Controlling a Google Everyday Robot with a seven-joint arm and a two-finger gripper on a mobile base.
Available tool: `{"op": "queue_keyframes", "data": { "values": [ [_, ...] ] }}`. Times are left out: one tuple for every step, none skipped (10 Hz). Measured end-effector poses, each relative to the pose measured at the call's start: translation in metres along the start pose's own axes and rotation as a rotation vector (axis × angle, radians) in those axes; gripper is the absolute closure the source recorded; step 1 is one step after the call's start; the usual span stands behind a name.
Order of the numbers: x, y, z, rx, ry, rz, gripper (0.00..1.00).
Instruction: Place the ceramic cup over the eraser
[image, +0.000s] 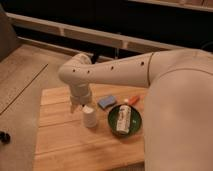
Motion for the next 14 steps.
{"op": "queue_keyframes", "data": {
  "values": [
    [0.000, 0.000, 0.000, 0.000, 0.000, 0.000, 0.35],
    [0.000, 0.000, 0.000, 0.000, 0.000, 0.000, 0.35],
    [0.000, 0.000, 0.000, 0.000, 0.000, 0.000, 0.35],
    [0.000, 0.000, -0.001, 0.001, -0.002, -0.001, 0.35],
    [-0.001, 0.000, -0.001, 0.006, -0.007, -0.005, 0.35],
    [-0.010, -0.002, -0.003, 0.020, -0.039, -0.019, 0.35],
    [-0.020, -0.003, -0.005, 0.028, -0.078, -0.041, 0.35],
    [-0.035, -0.003, -0.009, 0.035, -0.132, -0.079, 0.35],
    [-0.047, -0.002, -0.010, 0.034, -0.175, -0.111, 0.35],
    [-0.052, -0.003, -0.008, 0.032, -0.193, -0.123, 0.35],
    [-0.053, -0.005, -0.004, 0.027, -0.199, -0.125, 0.35],
    [-0.051, -0.010, 0.004, 0.023, -0.192, -0.118, 0.35],
    [-0.049, -0.017, 0.012, 0.026, -0.181, -0.101, 0.35],
    [-0.048, -0.023, 0.017, 0.032, -0.174, -0.086, 0.35]
  ]
}}
